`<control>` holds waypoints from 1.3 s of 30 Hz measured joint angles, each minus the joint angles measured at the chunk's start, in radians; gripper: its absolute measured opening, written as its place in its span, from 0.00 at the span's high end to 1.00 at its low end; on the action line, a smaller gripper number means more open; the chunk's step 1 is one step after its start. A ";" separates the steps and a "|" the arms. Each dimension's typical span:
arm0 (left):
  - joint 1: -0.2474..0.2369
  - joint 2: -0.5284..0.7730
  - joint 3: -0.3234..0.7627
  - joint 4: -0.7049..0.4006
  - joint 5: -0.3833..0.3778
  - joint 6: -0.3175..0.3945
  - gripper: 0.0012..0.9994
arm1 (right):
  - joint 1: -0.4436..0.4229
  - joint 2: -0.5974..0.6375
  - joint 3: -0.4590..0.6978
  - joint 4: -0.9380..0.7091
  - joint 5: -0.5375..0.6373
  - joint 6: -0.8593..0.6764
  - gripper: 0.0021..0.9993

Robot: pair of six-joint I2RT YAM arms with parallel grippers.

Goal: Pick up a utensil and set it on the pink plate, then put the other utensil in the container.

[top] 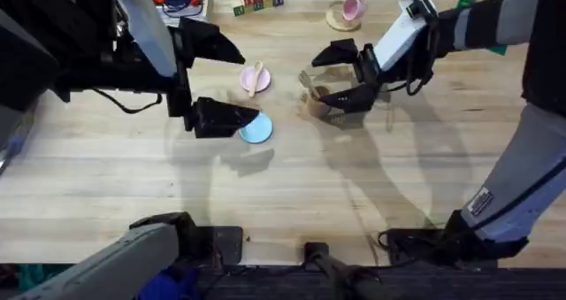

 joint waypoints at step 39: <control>0.000 0.000 0.000 -0.001 -0.008 0.000 0.01 | 0.000 -0.687 0.000 -0.305 0.770 0.734 0.00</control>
